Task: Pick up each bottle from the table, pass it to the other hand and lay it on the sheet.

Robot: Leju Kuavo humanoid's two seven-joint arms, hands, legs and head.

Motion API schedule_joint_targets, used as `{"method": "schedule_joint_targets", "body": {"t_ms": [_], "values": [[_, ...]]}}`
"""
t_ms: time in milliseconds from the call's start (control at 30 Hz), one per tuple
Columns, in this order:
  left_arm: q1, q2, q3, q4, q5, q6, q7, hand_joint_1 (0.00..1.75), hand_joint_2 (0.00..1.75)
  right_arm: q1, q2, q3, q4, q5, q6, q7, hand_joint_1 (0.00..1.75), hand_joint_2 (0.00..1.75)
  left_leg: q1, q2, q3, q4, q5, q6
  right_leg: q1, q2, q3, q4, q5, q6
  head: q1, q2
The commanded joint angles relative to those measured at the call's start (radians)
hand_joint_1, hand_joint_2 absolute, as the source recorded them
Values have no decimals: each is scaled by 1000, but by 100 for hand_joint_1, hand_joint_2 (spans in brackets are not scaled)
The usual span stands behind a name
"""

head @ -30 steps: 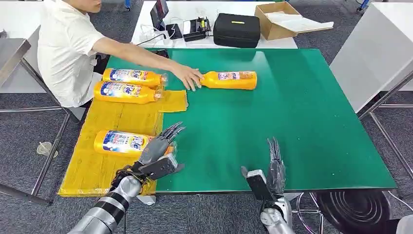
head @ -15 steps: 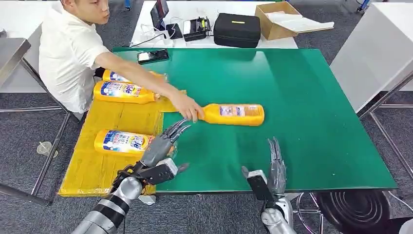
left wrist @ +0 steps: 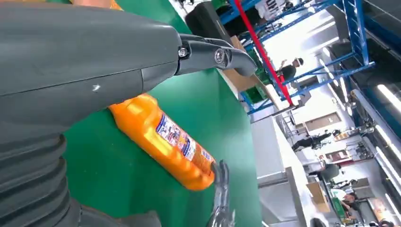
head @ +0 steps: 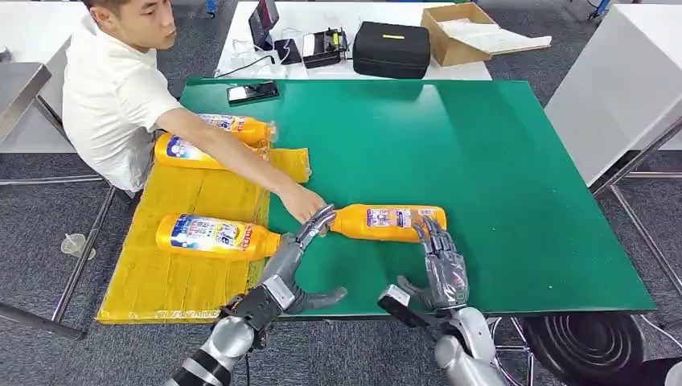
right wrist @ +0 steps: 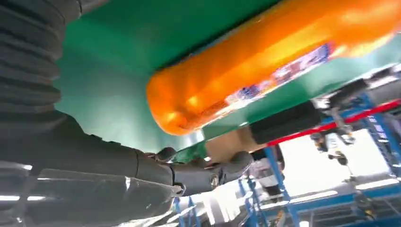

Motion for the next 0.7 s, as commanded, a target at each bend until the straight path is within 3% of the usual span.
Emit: {"method": "schedule_joint_targets", "body": {"t_ms": [33,233,433,633,700], "values": [[-14,5,-29,36,1,10,8,0,175,-84,-43,67,66,31,-81,43,0,175,0,2,2,0,-1,0,1,1,2,0,-1,-3,0,0],[-12,-3,-32,34,-4,27,6,0,175,-137,-38,143,97,52,-83,65,0,175,1,3,2,0,-1,0,1,2,1,0,0,-2,0,0],[-20,-7,-41,56,-2,37,16,0,175,-228,-27,266,187,120,-63,172,0,175,1,6,3,1,-2,0,2,5,2,0,0,-4,0,0],[-19,-8,-34,61,-3,35,33,0,175,-260,-43,281,226,85,30,249,0,175,1,3,2,0,-1,0,1,1,2,-1,0,-3,0,0],[-24,-12,-35,71,-9,35,53,0,175,-272,-35,272,259,48,109,267,0,175,1,3,3,0,-2,0,1,1,3,-1,-1,-3,0,0]]}}
